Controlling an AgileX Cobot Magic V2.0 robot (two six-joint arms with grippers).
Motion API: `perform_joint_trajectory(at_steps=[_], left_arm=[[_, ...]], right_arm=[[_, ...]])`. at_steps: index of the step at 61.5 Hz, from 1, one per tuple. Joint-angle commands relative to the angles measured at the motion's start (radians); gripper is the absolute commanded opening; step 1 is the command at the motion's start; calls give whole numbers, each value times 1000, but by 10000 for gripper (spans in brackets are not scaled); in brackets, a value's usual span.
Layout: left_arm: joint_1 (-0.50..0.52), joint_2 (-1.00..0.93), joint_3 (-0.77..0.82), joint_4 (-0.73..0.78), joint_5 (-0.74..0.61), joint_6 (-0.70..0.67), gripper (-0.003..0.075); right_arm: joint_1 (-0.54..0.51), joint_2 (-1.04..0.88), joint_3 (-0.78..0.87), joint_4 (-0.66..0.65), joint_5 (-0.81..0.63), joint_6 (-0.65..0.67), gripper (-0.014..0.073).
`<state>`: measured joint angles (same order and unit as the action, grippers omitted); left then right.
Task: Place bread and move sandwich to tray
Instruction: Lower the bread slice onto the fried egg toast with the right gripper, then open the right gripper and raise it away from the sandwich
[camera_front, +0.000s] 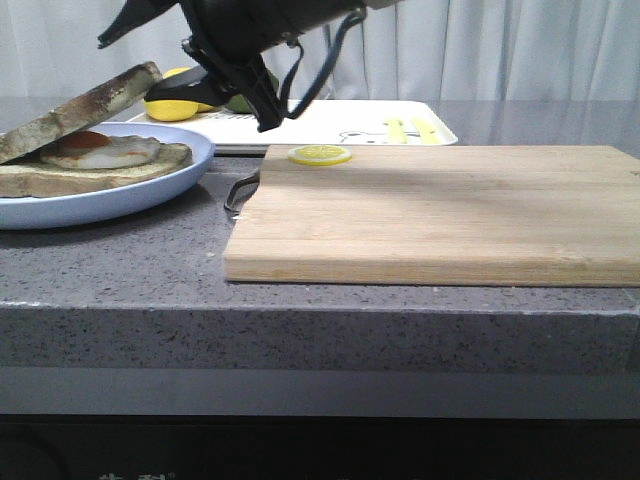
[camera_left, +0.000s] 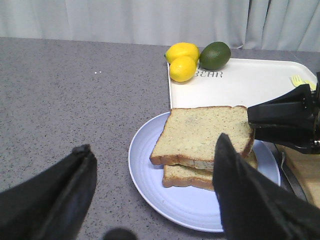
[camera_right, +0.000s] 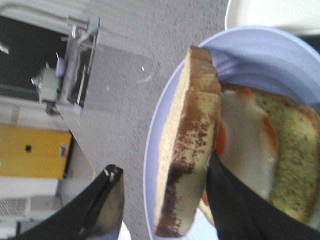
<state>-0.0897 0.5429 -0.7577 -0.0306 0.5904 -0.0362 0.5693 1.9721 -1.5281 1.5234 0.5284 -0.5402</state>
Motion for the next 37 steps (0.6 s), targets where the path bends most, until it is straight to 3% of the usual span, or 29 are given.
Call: perform_joint_trajectory(at_steps=[1,24,30,37], left_arm=[[0,12,-30,-3,-74,-8,493],[0,12,-30,-3,-72,-8,493],[0,12,-30,-3,-72,-8,493],[0,12,-30,-3,-72,-8,493]], right_arm=[[-27,-62,-25,-36,74,2,403],[-134,-109,-22,-213,217,45,403],[-150,-177,-22,-326,240,50,402],[-156,-268,-22,-546,258,115,402]])
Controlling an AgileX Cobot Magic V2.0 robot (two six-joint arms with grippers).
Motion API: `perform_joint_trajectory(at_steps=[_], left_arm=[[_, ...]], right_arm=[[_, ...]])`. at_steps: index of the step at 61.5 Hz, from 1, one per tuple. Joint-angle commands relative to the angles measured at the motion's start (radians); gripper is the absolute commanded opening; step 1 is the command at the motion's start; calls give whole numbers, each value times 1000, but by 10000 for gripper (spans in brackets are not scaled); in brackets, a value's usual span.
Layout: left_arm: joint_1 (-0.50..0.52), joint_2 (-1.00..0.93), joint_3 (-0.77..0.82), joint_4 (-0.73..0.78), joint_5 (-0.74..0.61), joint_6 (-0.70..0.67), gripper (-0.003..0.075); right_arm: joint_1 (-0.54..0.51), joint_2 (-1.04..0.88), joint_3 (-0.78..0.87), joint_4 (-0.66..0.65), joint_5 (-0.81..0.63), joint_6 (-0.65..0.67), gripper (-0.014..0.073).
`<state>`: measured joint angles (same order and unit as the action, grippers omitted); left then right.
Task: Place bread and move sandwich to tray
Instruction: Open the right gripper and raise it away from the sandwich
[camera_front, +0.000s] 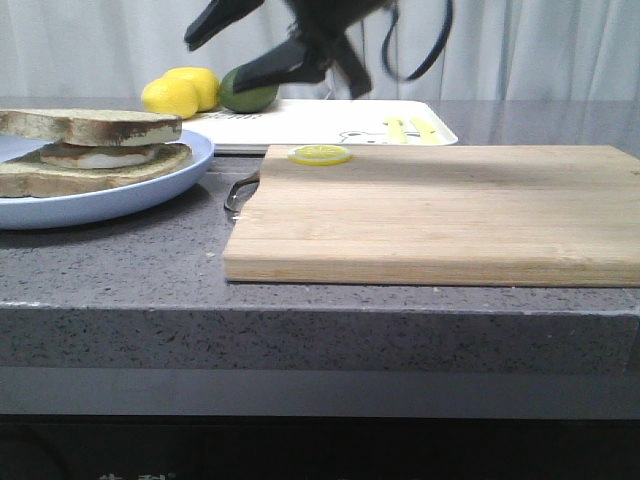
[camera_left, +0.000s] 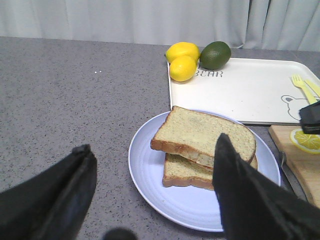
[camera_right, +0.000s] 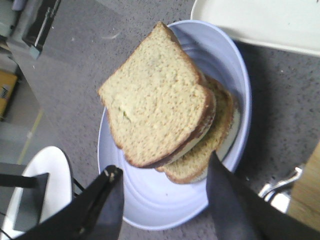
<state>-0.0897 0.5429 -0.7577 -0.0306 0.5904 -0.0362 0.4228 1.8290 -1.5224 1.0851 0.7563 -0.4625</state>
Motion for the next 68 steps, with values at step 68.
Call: perform_joint_trajectory(at_steps=[68], left_arm=[[0,12,-30,-3,-76,-8,493]], right_arm=[[-10,-1140,582,-905,24,405,402]])
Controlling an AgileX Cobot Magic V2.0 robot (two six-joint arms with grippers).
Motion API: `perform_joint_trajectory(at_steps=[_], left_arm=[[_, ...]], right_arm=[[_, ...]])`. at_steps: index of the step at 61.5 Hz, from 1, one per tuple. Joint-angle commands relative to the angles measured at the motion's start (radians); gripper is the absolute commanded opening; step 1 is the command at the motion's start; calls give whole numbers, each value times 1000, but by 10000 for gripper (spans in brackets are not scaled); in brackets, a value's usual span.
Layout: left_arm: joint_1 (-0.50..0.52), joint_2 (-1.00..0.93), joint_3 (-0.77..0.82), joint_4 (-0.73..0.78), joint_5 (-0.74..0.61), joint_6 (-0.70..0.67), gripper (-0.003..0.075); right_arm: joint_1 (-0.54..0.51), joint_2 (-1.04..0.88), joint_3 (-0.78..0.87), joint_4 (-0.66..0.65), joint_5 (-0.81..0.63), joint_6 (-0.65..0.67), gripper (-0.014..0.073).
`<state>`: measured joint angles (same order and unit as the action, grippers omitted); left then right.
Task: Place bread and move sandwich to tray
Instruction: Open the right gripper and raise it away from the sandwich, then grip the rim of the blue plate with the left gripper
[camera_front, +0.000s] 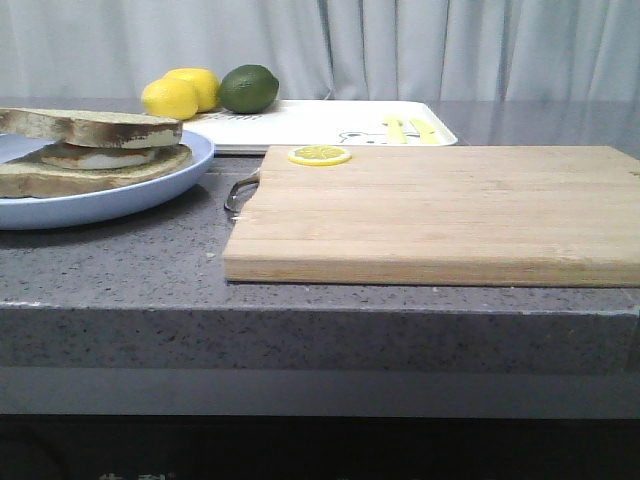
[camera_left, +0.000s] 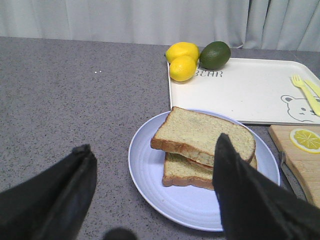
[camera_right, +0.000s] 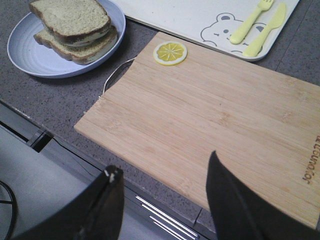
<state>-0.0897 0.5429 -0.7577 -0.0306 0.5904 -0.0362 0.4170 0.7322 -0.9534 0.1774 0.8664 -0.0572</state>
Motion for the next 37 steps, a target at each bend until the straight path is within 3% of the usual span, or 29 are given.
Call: perform_joint_trajectory(at_steps=[1,19,37], left_arm=[[0,12,-30,-3,-76,-8,493],[0,18,-42,11,-36,-8,493],[2,258,-262,111,343,-8,493]], right_arm=[[-4,-48,23,2,-88,0,402],[-4,-78,46,8,-88,0,402],[-4,-78,46,8,-88,0,402]])
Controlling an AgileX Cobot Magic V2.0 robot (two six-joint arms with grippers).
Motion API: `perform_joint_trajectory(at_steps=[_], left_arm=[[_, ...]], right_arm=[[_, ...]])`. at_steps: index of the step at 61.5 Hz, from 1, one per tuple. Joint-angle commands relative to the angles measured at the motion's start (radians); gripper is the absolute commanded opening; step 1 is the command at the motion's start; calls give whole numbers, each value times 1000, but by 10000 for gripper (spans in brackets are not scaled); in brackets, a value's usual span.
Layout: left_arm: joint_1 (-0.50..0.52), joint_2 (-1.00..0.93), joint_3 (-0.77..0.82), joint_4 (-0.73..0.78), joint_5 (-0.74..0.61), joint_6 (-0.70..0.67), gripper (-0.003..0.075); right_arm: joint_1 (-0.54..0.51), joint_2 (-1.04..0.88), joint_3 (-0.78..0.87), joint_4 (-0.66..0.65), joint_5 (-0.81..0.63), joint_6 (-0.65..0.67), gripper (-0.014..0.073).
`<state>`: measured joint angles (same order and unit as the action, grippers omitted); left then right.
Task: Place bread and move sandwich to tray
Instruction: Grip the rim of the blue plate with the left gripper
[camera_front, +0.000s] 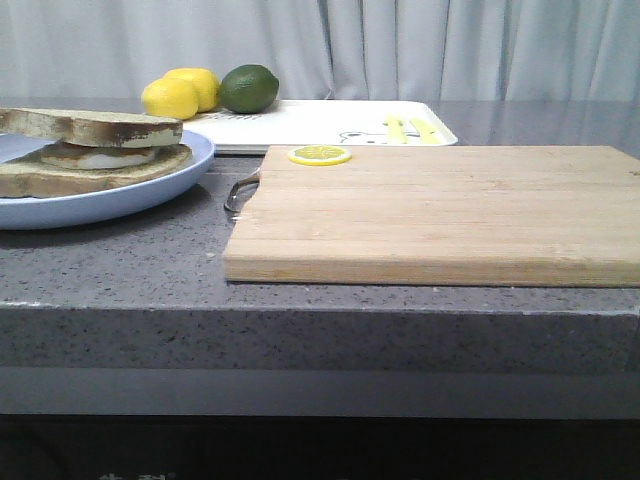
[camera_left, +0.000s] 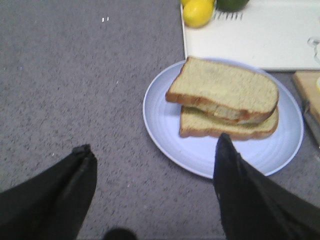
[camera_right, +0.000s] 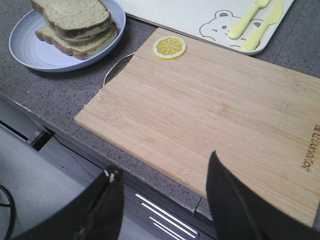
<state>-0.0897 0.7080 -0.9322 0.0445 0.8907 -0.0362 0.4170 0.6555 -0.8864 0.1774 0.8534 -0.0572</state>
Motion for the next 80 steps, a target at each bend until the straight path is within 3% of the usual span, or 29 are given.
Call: perform_joint_trajectory(at_steps=[1,15,22,34,57,70,80], left_arm=[[2,111,-99,40,59,-8,493],[89,404,-226,48,131,-8,493],[180,533,-275,-74,140,26,493],[293,724,-308,-404,151,234,493],[300,866,-308,-602,131,348,493],[300,898,-308,-623,120,352,490],[300,913,-308,-623,99,352,413]], right_arm=[[-4,-2,-21,8,-75,0,402],[-4,-2,-21,8,-74,0,402],[-4,-2,-21,8,-75,0,402],[-4,-2,-21,8,-75,0,402],[-4,-2,-21,8,-75,0,402],[-4,-2,-21,8,-74,0,402],[-4,-2,-21,8,-74,0,402]])
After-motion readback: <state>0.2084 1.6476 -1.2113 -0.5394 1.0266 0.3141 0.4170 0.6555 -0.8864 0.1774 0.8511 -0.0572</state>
